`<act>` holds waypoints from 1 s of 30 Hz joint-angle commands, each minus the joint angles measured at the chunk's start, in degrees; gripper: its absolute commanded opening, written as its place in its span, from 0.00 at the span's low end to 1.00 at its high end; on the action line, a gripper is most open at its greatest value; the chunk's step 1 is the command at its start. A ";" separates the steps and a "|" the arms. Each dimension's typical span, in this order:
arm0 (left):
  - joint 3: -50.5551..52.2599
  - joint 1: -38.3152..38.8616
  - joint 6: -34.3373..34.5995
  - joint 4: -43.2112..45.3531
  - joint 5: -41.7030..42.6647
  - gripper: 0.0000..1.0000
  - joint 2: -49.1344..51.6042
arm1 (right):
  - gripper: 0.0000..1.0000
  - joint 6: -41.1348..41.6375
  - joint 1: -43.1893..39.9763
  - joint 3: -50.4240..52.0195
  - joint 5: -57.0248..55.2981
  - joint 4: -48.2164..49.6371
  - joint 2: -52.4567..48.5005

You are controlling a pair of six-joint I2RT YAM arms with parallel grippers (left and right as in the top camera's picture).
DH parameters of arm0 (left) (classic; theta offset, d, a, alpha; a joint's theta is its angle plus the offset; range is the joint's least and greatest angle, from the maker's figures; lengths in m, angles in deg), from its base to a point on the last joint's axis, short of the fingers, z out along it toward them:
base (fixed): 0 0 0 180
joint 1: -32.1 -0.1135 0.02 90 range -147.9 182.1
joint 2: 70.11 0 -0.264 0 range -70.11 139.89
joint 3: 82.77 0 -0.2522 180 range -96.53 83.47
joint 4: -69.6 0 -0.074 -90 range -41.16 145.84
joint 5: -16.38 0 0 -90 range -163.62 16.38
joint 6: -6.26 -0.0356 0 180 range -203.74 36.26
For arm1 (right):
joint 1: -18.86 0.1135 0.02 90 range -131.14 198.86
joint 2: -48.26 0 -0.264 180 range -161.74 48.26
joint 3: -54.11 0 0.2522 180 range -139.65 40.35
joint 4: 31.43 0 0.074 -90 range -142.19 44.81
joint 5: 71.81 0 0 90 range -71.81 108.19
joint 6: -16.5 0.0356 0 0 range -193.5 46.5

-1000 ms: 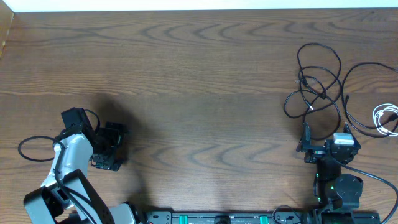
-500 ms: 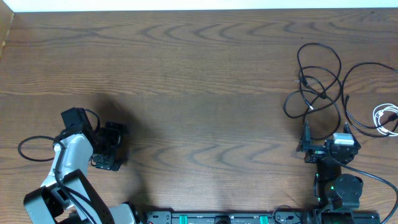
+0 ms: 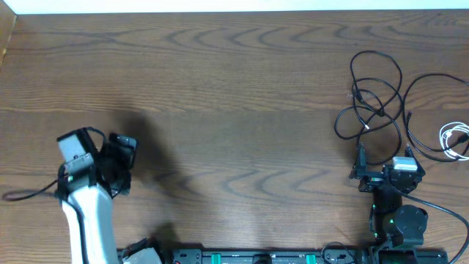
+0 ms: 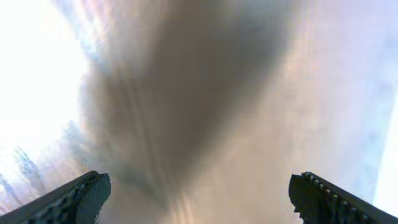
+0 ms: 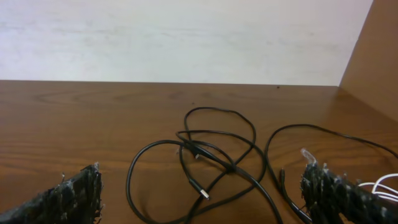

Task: Untangle cables

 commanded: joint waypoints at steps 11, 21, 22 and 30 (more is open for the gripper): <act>0.37 -0.13 -0.50 -0.07 -0.87 0.98 -16.57 | 0.99 0.96 0.59 0.09 -0.98 -0.04 0.39; 0.46 10.54 -0.52 -0.50 -2.08 0.98 -20.13 | 0.99 0.96 0.59 0.09 -0.98 -0.07 0.39; 0.46 12.04 -0.52 -1.36 -3.26 0.98 -20.70 | 0.99 0.96 0.59 0.09 -0.98 -0.07 0.39; 1.84 17.81 -0.52 -10.03 -8.20 0.98 -23.23 | 0.99 0.96 0.59 0.09 -0.98 -0.07 0.39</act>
